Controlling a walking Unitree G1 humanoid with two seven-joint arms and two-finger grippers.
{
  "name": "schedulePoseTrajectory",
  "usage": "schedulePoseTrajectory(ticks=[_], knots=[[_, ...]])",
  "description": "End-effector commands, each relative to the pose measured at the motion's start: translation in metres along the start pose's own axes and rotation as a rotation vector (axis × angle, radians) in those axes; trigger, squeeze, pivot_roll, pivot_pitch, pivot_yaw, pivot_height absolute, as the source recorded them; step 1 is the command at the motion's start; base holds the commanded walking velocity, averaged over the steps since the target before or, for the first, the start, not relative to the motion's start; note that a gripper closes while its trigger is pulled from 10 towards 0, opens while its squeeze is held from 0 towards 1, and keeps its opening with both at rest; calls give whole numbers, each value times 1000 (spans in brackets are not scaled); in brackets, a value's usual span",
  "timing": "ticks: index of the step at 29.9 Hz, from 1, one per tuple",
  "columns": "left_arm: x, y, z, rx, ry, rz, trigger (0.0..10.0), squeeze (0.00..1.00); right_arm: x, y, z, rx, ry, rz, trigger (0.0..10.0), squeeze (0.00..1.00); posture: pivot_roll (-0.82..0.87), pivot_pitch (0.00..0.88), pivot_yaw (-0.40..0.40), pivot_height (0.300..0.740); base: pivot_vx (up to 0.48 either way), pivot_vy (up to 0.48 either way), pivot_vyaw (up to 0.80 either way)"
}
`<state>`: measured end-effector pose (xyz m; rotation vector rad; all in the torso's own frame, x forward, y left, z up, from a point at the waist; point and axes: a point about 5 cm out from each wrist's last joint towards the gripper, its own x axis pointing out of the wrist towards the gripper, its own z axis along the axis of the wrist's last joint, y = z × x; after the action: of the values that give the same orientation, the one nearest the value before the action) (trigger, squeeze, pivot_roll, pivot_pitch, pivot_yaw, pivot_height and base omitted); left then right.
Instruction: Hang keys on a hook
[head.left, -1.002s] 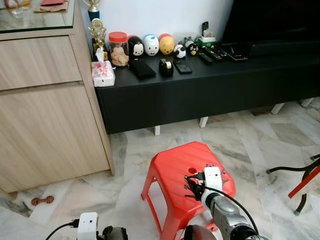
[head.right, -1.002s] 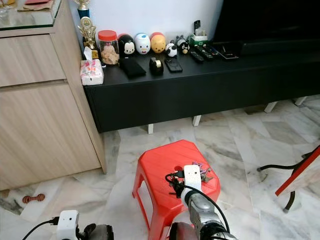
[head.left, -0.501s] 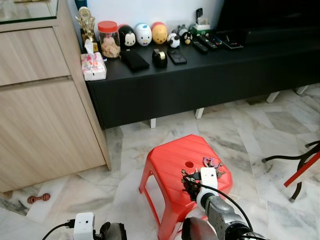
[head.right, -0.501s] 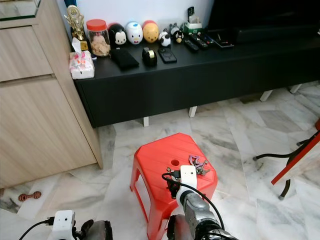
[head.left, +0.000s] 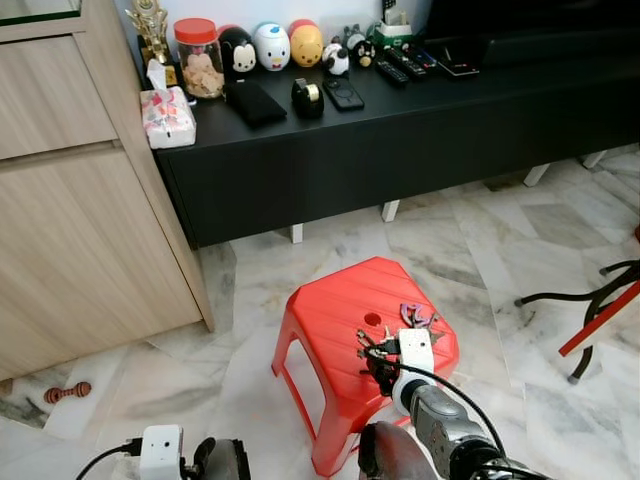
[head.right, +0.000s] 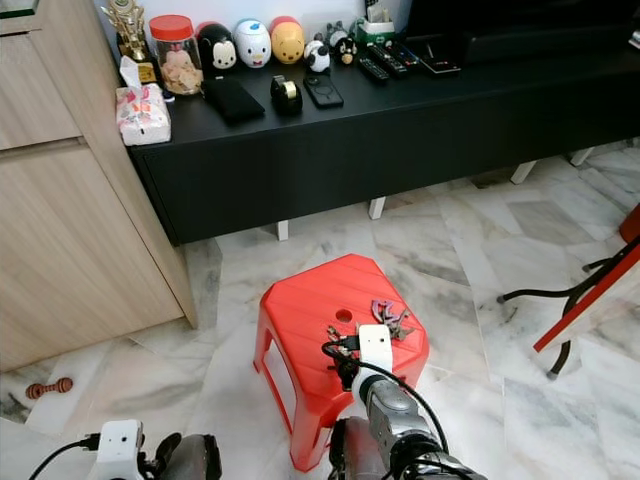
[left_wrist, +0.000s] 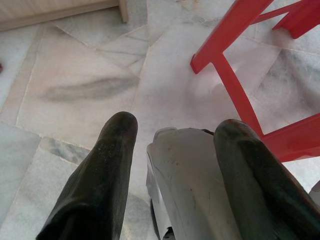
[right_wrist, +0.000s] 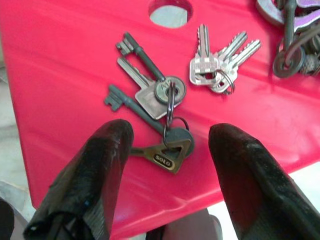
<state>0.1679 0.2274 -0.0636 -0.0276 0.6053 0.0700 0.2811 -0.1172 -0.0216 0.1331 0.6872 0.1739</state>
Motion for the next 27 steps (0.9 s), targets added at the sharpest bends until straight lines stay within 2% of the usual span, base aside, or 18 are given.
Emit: schedulePoseTrajectory(ticks=[1,2,3,27], knots=[[-36,-15,-69,-32,290,-50,10000,0,-1,-3,-2,3,3,-6,3922,0,112,205,-133,615,0,0,0],[-36,-15,-69,-30,290,-50,10000,0,-1,-2,-2,5,2,-1,745,0,111,206,-134,615,0,0,0],[-36,-15,-69,-30,289,-51,10000,0,-1,-1,-2,10,-3,9,0,0,111,207,-135,615,0,0,0],[-38,-21,-71,-10,293,-78,10000,0,-1,-4,0,9,-30,3,0,0,116,216,-136,615,0,0,0]])
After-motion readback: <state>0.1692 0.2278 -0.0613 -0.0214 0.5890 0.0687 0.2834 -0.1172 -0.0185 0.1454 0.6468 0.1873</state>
